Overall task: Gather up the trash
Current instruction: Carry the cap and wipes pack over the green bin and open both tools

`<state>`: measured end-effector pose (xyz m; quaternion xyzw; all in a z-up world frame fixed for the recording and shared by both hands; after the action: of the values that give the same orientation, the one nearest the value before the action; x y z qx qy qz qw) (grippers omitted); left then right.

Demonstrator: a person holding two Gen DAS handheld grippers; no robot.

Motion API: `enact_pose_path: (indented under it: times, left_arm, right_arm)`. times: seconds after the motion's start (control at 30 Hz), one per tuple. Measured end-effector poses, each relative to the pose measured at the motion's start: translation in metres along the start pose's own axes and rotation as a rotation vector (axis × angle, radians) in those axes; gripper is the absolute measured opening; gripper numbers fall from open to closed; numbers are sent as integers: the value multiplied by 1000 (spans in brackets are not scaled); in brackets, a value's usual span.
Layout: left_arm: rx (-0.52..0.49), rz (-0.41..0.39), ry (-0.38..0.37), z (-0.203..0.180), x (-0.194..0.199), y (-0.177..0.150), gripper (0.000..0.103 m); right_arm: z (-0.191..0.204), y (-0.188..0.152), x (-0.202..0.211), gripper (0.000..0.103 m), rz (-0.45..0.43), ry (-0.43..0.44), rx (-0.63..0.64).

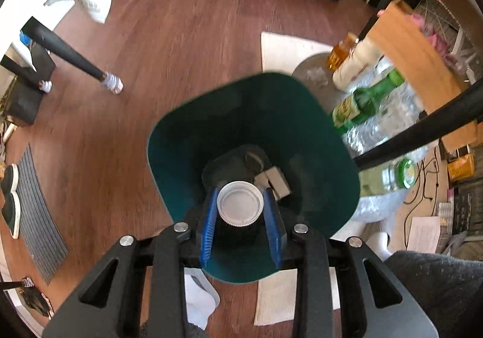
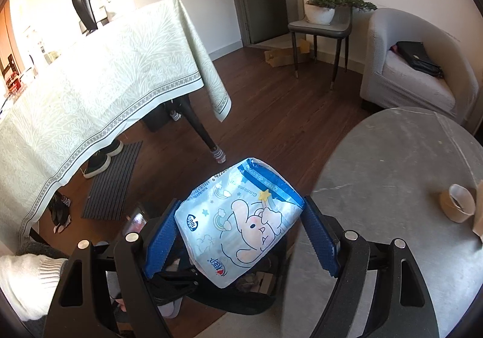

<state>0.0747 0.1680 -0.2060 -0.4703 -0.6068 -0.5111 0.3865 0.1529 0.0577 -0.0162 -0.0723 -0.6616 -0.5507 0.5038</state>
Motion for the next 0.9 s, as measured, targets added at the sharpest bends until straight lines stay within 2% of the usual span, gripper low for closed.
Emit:
enact_pose_path:
  times: [0.17,0.23,0.27,0.47,0.73,0.9]
  left_arm:
    - [10,56,-15,10,-23,-20,33]
    - [20,61,-27,13,-27,-23,44]
    - [31,55,-35,17,-25,-25,49]
    - [78,-19,-56,39,1,-21,55]
    - [116,-112,-50,67,38,-18,55]
    - [153,-164,-41,85,61,-15,46]
  right_arm:
    - [18,2,-22,80,43,6,19]
    - [25,1,-30,80,59,10,28]
    - [29,1,-35,80,69,11,32]
    - [47,-1,-61,80,111,10,57]
    - [64,-27,-104,80,222,-15,104]
    - [68,-46,-127,80,281,-33,110]
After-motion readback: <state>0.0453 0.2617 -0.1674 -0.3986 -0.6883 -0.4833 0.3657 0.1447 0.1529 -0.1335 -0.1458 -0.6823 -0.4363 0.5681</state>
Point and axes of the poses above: each gripper's, at about its wrist camera, not at the fingertips, and x roughly against the way its jaws point, z to its left, y to its top, the point moved 2 cm from there along -x, roughly the way its jaws point, and after that the axes turned 6 degrees about -y, right-handed, at the moved point
